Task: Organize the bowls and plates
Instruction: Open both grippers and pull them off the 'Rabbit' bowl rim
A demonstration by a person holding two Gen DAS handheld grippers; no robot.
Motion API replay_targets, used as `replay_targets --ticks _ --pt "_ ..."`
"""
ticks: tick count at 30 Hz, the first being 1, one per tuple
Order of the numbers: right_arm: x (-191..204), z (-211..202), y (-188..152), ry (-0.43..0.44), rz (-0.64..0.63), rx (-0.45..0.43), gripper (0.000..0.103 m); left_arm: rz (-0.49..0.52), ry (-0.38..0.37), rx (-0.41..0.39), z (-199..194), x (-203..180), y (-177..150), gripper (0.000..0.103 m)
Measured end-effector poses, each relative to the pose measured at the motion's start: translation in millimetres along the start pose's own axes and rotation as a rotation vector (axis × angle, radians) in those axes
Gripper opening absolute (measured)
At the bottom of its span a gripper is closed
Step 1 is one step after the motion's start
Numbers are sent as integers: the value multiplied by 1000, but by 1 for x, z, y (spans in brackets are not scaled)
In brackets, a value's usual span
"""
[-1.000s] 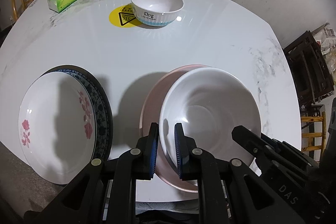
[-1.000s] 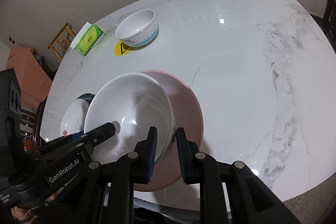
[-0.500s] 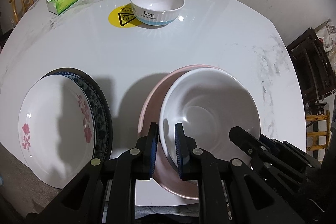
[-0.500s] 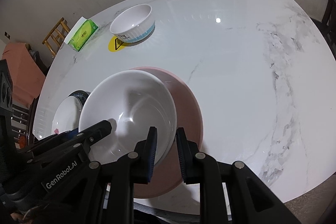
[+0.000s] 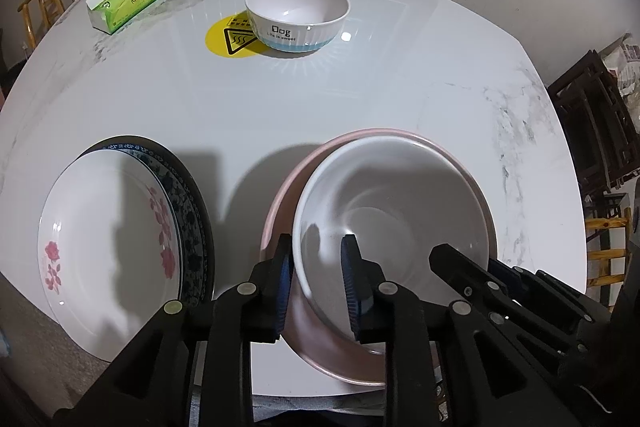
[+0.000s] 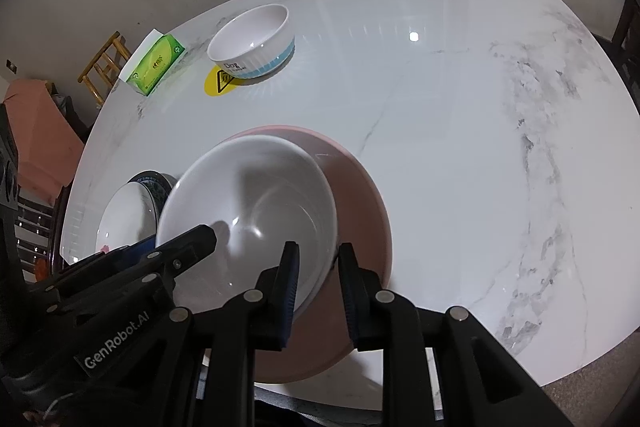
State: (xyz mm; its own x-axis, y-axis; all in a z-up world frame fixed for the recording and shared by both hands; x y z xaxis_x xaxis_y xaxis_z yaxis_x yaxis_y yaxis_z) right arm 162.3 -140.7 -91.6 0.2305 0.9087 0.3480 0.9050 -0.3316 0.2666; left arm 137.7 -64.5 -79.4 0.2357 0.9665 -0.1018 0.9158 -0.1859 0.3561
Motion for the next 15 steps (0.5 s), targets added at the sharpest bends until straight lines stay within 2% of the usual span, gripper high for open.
replay_targets --ticks 5,15 --pt "0 -2 2 4 3 -8 22 4 5 -13 -2 1 1 30" --pt "-2 -3 3 5 6 -14 22 -6 -12 -31 -5 1 2 31"
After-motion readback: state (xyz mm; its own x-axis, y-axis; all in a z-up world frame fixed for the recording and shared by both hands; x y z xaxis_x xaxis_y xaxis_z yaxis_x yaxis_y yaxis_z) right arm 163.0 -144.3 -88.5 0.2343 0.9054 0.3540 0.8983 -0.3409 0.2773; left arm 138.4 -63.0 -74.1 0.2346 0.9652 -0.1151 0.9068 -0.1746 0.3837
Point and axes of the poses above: each gripper's, at about its wrist camera, not at the fingertips, and z roughly the way its jaws point, x to its left, y to its top, the point moved 6 cm from there along z, roughly the way its jaws point, and after that the axes turned 14 degrees about z, right-handed, at the moved point
